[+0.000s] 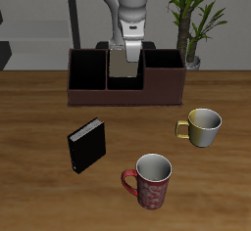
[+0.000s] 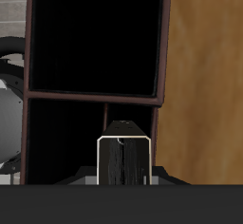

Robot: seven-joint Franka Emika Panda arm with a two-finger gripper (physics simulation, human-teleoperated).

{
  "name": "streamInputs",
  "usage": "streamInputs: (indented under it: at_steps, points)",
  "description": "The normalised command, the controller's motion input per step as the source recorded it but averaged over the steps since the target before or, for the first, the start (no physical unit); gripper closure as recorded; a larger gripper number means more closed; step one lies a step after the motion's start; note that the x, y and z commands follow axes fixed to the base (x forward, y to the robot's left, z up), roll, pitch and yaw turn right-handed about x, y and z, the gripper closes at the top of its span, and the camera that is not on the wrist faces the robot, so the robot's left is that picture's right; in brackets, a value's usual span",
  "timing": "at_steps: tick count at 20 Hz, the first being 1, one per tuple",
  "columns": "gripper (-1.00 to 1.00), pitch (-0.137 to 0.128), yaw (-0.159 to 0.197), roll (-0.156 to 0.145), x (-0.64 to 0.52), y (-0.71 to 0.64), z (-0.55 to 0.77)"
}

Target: Place the yellow book into the back desk caddy's front compartment

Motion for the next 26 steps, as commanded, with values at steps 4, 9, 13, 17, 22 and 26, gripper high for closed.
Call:
streamInputs:
  at_steps: [4, 9, 13, 17, 22, 26]
  points:
    - [1.0, 0.026, -0.011, 0.012, -0.01, 0.03, -0.17]
    - [1.0, 0.016, -0.013, -0.003, 0.02, -0.01, -0.1]
    - [1.0, 0.007, -0.004, 0.003, 0.02, 0.0, -0.04]
    - [1.0, 0.012, -0.009, 0.005, 0.0, 0.03, -0.09]
    - [1.0, 0.02, -0.011, 0.014, -0.02, 0.08, -0.13]
    - [1.0, 0.012, -0.004, -0.002, 0.03, -0.02, -0.07]
